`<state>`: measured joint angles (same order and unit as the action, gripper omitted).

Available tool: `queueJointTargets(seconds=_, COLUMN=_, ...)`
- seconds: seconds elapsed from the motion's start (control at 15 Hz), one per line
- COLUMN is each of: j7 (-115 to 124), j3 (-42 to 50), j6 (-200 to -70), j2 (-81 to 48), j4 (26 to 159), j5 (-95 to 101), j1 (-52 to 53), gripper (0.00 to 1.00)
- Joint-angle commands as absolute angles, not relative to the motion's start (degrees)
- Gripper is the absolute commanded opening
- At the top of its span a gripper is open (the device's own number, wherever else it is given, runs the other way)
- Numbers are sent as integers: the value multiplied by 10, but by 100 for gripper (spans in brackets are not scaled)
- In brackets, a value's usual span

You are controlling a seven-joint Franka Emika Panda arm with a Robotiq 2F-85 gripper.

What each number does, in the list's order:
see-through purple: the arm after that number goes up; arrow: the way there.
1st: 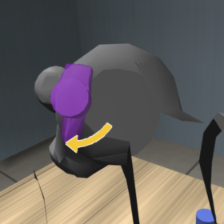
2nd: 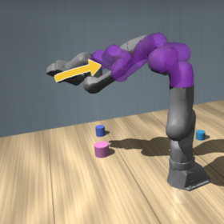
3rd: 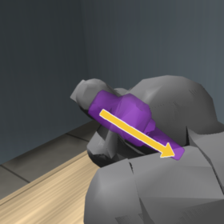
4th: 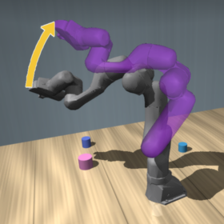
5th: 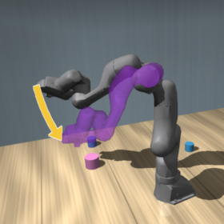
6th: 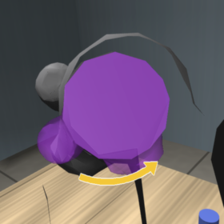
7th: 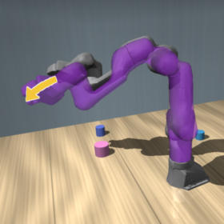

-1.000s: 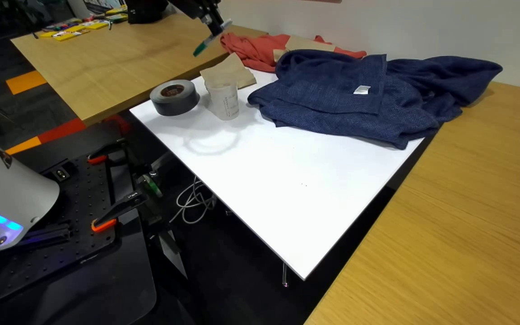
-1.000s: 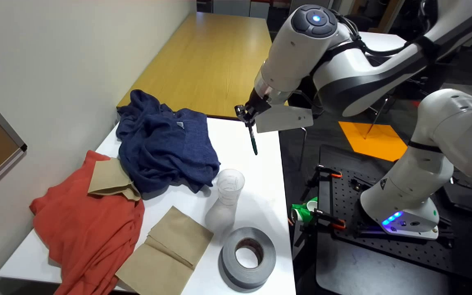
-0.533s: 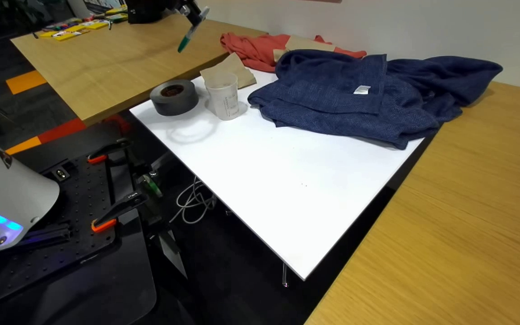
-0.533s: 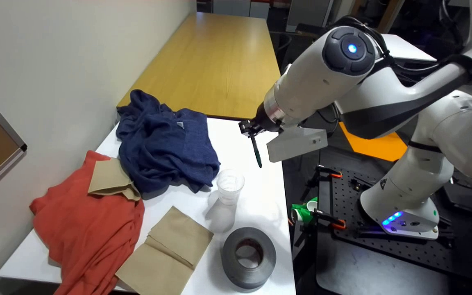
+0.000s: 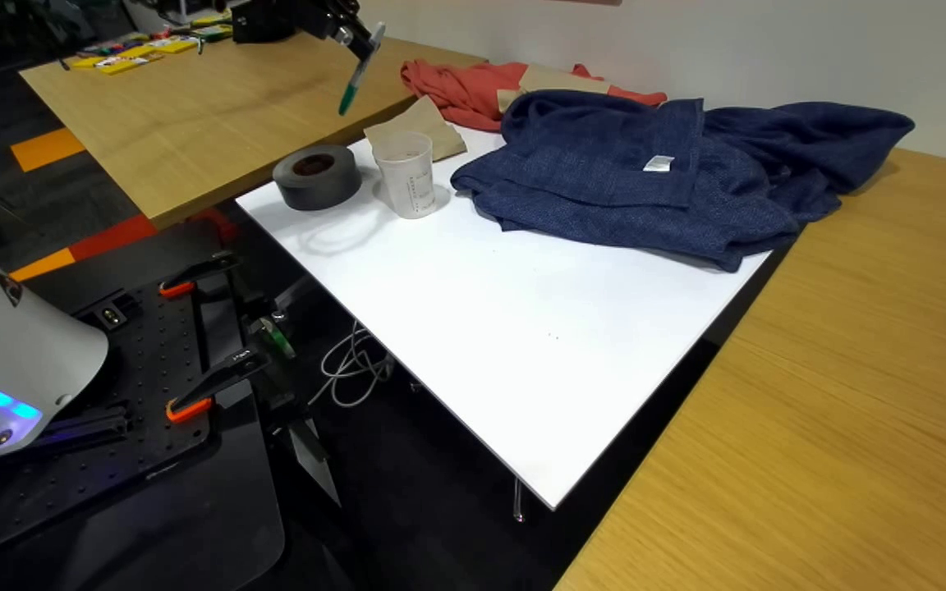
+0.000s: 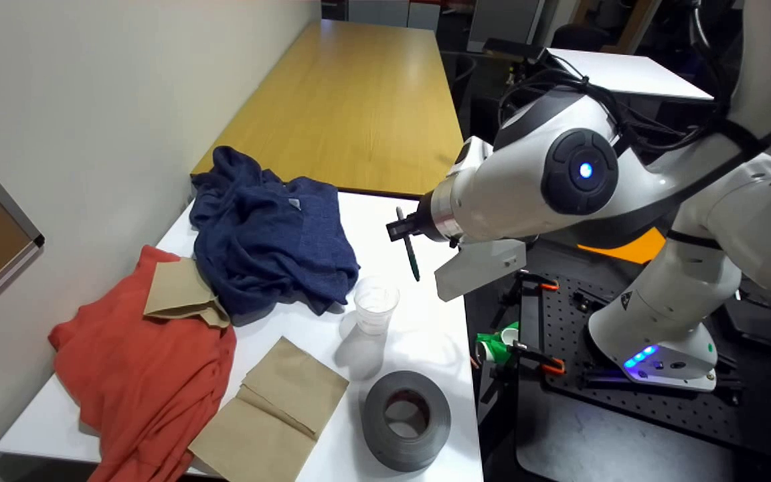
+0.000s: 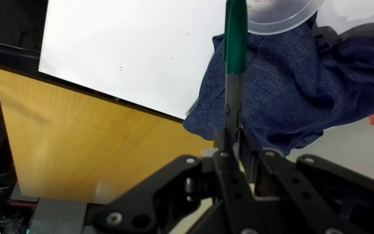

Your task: Pick up the pen from the table and put it in the cup.

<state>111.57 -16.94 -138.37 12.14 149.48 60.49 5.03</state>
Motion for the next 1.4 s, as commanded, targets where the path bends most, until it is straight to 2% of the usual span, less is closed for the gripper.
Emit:
queueJointTargets(seconds=0.0, j7=1183, j3=-165, j6=-1365, j2=57, j4=1464, j5=682, j1=61, gripper=3)
queueJointTargets(seconds=0.73, j7=1303, j3=-138, j6=-1334, j2=-85, j4=1370, j5=820, j1=102, gripper=3)
queueJointTargets(seconds=1.33, j7=1335, j3=-144, j6=-1258, j2=-136, j4=1347, j5=848, j1=134, gripper=3)
